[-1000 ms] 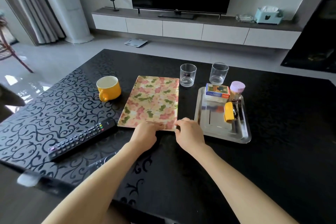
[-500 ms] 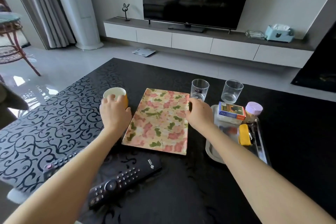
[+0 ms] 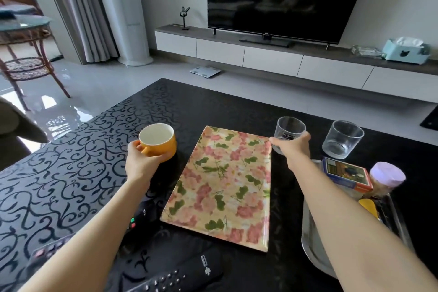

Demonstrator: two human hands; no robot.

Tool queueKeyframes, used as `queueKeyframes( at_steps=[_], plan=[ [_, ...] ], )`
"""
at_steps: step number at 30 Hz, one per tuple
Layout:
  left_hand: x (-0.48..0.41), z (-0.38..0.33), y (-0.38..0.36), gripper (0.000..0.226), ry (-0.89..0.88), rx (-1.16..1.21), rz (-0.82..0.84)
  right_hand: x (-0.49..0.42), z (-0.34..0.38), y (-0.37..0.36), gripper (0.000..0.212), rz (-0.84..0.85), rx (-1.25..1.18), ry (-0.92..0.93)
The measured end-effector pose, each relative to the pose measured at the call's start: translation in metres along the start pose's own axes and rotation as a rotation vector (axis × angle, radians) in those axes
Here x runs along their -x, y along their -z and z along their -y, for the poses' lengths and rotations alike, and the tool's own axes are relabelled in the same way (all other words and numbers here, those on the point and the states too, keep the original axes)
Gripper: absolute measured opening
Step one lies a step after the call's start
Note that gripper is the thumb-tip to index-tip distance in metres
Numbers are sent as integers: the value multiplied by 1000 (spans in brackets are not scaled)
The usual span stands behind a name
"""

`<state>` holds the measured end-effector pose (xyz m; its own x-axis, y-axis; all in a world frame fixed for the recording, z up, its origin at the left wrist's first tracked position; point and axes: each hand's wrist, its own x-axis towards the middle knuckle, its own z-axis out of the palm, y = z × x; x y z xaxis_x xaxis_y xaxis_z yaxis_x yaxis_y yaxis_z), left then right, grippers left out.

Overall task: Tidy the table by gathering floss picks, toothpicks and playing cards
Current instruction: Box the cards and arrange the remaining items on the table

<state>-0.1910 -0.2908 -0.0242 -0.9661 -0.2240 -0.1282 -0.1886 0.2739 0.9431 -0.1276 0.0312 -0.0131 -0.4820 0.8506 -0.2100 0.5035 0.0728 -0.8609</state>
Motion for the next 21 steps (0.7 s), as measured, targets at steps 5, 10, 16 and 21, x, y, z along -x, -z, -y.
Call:
queueKeyframes(
  at_steps=[5,10,16,21],
  plan=[
    [4,2,-2,81,-78,-25,-41,-4,-3,-8,77,-85,-93,80],
    [5,-12,10,54,-49,60,-43,6,2,8,72,-146,173,404],
    [5,-62,16,60,186,139,309,43,25,24,58,-131,1157,1146],
    [32,-92,-9,53,610,344,638,52,32,9,50,-107,1560,1378]
  ],
)
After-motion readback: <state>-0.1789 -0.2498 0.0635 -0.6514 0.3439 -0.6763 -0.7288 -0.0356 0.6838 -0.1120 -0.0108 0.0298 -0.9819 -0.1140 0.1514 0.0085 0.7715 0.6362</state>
